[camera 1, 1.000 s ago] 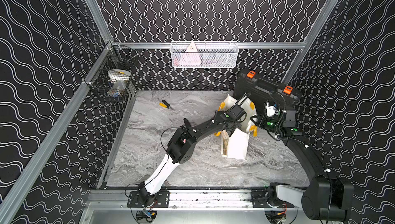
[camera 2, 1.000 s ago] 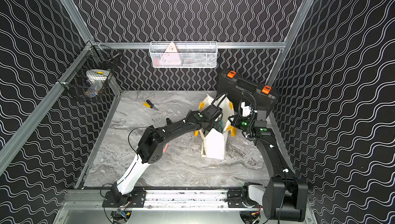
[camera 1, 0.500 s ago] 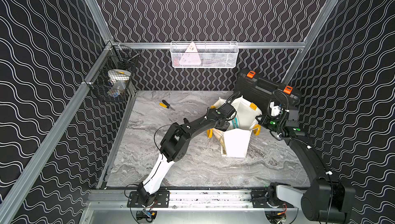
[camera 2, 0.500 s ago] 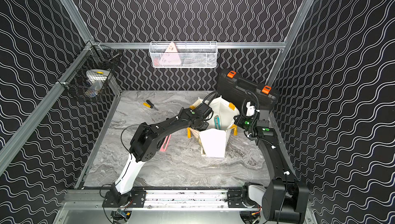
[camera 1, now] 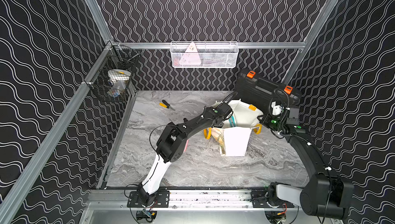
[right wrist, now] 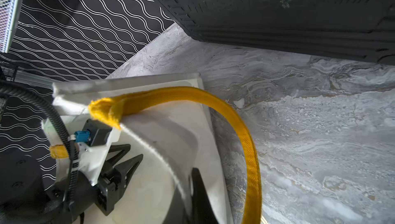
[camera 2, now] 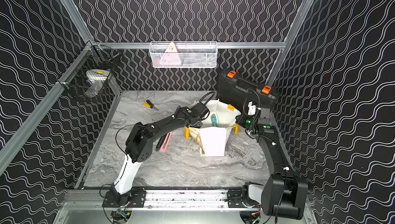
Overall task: Place the art knife into the pouch
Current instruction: Place the utility knife in the pouch, then pick up the utility knife at the center of the board.
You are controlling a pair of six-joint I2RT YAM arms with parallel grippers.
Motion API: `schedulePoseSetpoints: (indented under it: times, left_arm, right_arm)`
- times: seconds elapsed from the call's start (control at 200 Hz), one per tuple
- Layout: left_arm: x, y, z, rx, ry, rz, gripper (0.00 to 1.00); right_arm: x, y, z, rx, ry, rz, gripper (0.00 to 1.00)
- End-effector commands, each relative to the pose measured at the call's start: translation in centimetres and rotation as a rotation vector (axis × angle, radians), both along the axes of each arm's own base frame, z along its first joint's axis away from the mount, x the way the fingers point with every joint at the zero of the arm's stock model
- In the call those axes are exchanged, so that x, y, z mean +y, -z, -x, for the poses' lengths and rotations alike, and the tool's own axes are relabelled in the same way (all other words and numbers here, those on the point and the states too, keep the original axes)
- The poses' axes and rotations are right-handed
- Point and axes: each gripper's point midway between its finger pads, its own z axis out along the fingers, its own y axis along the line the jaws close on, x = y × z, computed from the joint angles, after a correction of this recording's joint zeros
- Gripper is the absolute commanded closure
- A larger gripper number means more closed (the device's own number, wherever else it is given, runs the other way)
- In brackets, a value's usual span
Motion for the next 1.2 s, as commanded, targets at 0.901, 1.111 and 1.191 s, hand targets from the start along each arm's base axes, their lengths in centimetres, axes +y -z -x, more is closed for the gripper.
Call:
schedulePoseSetpoints:
  times: [0.901,1.111,1.191]
  left_arm:
    - [-3.9,-9.6,3.1,0.015,0.187,0.347,0.33]
    - [-4.9,-15.6,4.3,-0.063,0.221,0.528,0.33]
    - [-3.8,-17.8,4.2,-0.120,0.193,0.540,0.32]
  right_arm:
    - [0.1,-0.8,-0.7,-0.043,-0.020,0.000,1.00]
    - [0.8,-0.3,-0.8,-0.038,-0.050,-0.025,1.00]
    - [1.0,-0.2,-0.8,-0.035,-0.055,-0.028,1.00]
